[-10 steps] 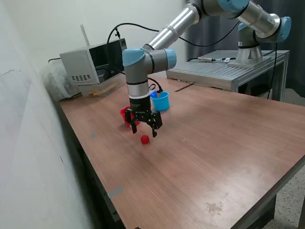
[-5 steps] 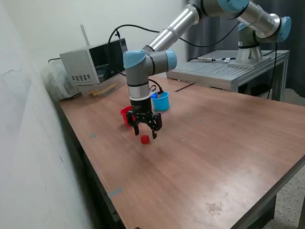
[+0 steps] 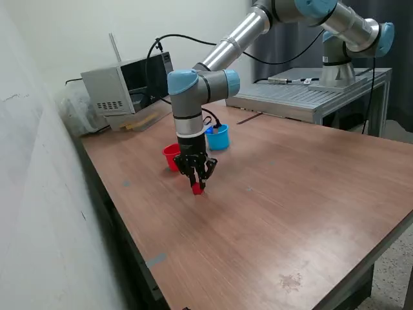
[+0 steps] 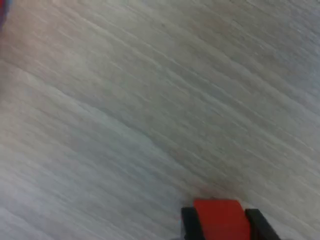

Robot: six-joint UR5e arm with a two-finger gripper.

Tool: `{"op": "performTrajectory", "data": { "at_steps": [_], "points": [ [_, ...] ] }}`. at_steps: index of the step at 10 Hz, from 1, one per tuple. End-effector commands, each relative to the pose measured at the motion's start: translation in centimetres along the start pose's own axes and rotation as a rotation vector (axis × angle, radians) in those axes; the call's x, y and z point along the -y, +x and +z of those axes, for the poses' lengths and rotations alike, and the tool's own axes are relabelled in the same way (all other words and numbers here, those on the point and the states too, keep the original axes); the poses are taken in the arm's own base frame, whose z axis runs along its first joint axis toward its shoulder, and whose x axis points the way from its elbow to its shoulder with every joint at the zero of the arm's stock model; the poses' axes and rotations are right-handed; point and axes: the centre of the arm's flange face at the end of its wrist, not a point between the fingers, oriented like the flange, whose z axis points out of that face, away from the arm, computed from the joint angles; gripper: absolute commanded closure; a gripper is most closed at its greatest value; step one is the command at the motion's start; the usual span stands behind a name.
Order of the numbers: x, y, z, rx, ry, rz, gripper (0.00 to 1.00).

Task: Place red objects in the red bin, and blue objects in the blue bin.

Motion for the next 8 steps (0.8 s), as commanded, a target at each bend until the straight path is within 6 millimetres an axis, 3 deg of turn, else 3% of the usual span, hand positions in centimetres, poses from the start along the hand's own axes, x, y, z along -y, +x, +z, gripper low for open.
{"op": "performTrajectory", "data": {
  "at_steps": [1,2,3,4,6,7,8],
  "points": [
    [0.1,-1.4,-4.1,0.062,-0.017,-0.005,1.0],
    [0.3,-1.9,-9.0,0.083,-0.059,-0.001,1.0],
    [0.7,-1.8,-12.5,0.094,-0.076,0.0,1.0],
    [2.2,-2.2,-14.4,0.091,-0.07,0.012,1.0],
    [7.0,-7.0,-15.7,0.093,-0.035,0.092,1.0],
    [9.1,-9.0,-15.0,0.076,-0.002,0.125,1.0],
    [11.9,-12.8,-14.0,0.072,0.017,0.183,1.0]
  ]
}}
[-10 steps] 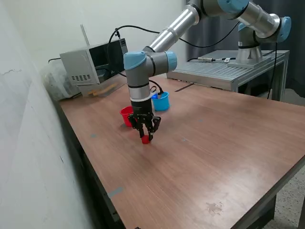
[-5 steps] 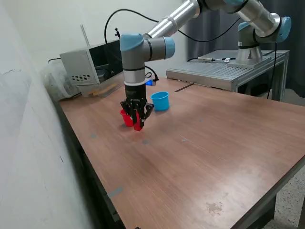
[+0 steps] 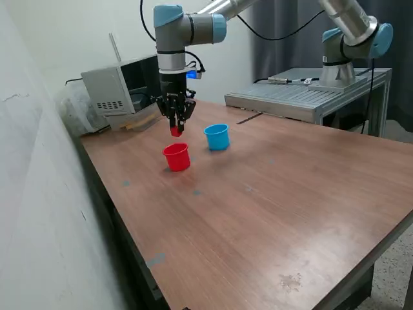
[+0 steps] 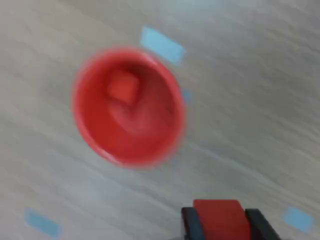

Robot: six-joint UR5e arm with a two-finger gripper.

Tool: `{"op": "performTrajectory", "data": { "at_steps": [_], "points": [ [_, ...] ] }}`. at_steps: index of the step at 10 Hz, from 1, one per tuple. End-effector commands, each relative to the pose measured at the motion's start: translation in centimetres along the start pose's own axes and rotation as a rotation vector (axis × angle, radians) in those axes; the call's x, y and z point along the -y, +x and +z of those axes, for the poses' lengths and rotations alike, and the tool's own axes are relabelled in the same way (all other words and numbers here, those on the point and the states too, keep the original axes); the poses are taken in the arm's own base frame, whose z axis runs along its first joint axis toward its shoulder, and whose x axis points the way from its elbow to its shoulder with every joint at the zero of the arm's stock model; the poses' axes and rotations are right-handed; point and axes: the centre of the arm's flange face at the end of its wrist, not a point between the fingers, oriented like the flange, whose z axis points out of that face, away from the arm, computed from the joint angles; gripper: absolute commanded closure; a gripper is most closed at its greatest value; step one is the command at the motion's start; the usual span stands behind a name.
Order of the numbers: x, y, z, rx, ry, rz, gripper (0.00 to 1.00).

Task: Place red objects in the red bin, and blue objects in the blue bin.

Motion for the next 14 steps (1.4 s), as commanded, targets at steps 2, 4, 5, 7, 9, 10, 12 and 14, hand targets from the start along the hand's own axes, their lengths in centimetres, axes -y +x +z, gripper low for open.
{"op": "performTrajectory", "data": {
  "at_steps": [2,4,5,7,9,10,12,14],
  "points": [
    [4.0,-5.1,3.6,-0.021,0.059,0.081,1.0],
    [4.0,-4.9,6.5,-0.025,0.066,0.082,1.0],
    [3.9,-4.9,6.9,-0.021,0.059,0.084,1.0],
    [3.7,-5.0,7.3,-0.022,0.055,0.084,1.0],
    [3.5,-5.7,6.9,-0.004,0.035,0.093,0.0],
    [3.4,-5.7,6.9,-0.003,0.034,0.093,0.0],
    [3.4,-6.1,6.4,0.007,0.026,0.1,0.0],
    [4.8,-4.6,0.0,0.003,0.056,0.173,0.0]
  ]
}}
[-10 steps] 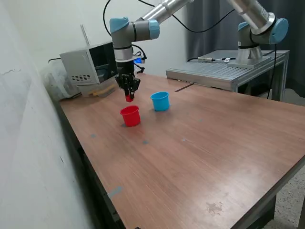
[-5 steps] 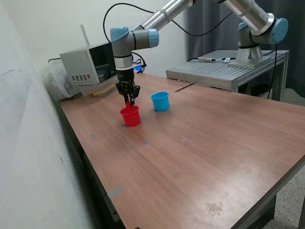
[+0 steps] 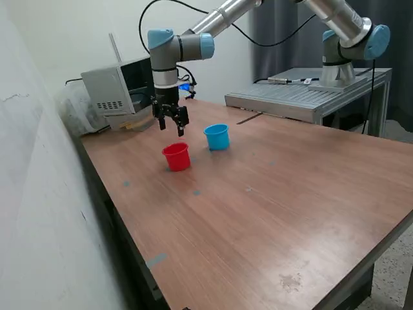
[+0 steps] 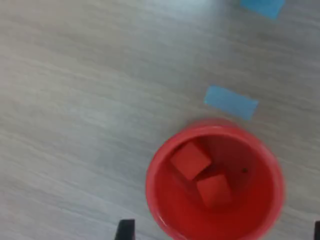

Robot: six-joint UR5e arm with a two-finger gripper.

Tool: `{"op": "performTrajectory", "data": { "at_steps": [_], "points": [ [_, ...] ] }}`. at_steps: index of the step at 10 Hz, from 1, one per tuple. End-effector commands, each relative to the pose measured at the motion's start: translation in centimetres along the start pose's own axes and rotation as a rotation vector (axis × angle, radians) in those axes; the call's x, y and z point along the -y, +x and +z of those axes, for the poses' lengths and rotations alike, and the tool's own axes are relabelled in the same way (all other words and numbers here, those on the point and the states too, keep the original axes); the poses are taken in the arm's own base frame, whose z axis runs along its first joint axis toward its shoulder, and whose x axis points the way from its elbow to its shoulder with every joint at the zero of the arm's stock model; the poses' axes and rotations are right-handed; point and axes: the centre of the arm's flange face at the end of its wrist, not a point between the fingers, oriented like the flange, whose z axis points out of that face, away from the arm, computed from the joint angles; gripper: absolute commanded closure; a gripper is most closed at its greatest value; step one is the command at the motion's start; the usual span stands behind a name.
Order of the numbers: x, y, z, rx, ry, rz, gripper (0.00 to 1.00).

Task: Place red objects in the red bin, and blue objects in the blue bin.

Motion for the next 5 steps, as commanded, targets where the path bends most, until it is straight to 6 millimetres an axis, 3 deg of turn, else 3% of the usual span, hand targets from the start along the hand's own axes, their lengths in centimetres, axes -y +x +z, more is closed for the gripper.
{"op": "performTrajectory", "data": {
  "at_steps": [1,2,4,5],
  "points": [
    [4.2,4.1,-8.9,-0.029,0.056,0.06,0.0],
    [8.0,11.5,-14.4,-0.043,0.1,0.069,0.0],
    [18.3,17.2,-19.6,-0.073,0.226,0.158,0.0],
    [24.1,21.0,-21.0,-0.082,0.288,0.141,0.0]
  ]
}}
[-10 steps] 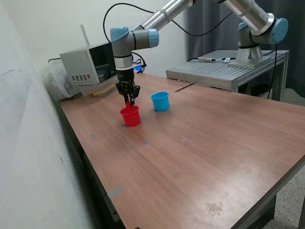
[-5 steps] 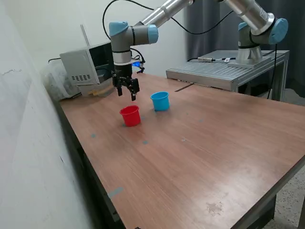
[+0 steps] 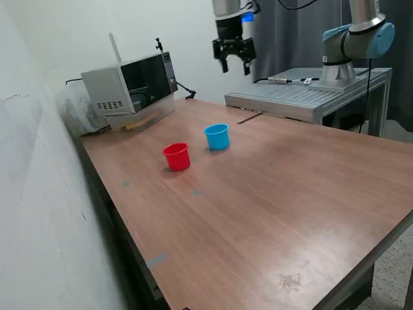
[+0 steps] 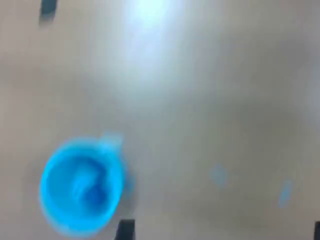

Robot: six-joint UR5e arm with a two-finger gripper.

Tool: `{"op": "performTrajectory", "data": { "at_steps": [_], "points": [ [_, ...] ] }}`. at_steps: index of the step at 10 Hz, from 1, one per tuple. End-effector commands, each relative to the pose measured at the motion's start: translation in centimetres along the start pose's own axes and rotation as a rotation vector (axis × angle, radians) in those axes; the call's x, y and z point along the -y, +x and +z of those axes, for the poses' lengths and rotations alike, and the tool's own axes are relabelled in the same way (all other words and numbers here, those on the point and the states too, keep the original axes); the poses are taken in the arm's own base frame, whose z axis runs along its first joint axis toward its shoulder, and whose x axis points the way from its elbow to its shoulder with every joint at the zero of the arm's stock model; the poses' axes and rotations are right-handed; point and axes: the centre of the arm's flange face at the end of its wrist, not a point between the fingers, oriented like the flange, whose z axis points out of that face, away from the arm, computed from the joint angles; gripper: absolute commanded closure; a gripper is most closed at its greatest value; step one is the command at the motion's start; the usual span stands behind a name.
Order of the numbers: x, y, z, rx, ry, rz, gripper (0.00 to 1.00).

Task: Place red objects in the red bin, and blue objects in the blue bin.

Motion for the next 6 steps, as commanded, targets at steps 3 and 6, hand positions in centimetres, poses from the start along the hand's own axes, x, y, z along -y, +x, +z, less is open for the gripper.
{"op": "performTrajectory", "data": {
  "at_steps": [3,6],
  "points": [
    [22.0,7.4,2.1,-0.018,0.171,0.013,0.0],
    [27.7,9.5,3.3,-0.036,0.284,-0.012,0.0]
  ]
}}
